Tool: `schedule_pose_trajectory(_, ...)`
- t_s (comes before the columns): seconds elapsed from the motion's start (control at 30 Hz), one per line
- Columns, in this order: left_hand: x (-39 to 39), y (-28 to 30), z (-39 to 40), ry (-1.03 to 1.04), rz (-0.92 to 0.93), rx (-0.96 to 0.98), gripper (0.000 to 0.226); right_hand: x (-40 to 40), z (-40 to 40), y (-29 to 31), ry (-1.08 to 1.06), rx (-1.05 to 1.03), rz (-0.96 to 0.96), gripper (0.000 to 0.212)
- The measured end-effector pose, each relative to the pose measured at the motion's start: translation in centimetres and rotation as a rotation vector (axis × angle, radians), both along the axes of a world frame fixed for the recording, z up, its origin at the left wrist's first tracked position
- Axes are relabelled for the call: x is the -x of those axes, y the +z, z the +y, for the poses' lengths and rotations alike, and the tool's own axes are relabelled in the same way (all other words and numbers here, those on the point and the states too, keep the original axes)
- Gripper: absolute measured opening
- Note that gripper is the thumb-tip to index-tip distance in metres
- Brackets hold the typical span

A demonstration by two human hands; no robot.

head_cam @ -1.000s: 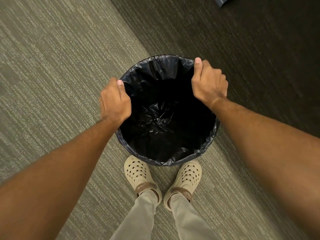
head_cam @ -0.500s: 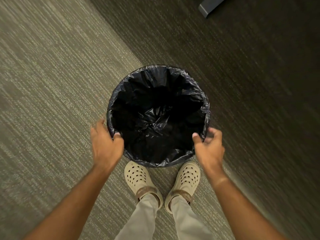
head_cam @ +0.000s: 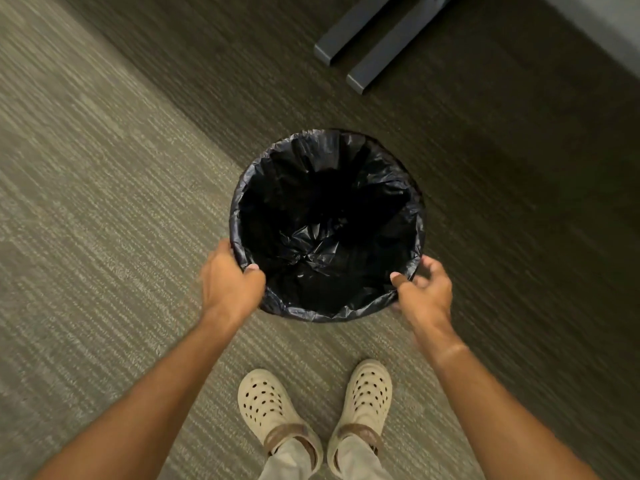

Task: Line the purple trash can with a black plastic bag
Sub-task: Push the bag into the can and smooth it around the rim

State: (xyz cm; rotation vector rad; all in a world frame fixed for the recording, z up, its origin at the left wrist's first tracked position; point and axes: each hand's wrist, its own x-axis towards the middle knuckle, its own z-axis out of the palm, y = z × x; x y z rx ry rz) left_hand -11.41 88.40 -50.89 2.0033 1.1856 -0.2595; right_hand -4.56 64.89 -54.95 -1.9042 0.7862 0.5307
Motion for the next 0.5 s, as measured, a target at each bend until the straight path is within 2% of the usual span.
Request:
schedule_pose_trajectory(0.13,-7.3,-0.4,-1.0,-0.041,-0.005,0.0,0.041,-6.0,-1.0,-0.5,-0.084,0.005,-0.074,0.059)
schedule_pose_trajectory(0.17,-9.2,-0.6,-1.3,-0.06,-0.008,-0.005,0.041,-7.6,-1.2,-0.5,-0.103,0.011,-0.088,0.054)
schedule_pose_trajectory(0.23,-12.5,-1.2,-1.8,-0.087,-0.006,-0.012,0.042,-10.4,-1.6,-0.3,-0.121,-0.004,-0.112,0.028)
schedule_pose_trajectory(0.5,-20.3,-2.9,-4.0,-0.117,0.018,-0.052,0.05,-17.9,-4.0,-1.8,-0.038,-0.027,-0.155,0.03)
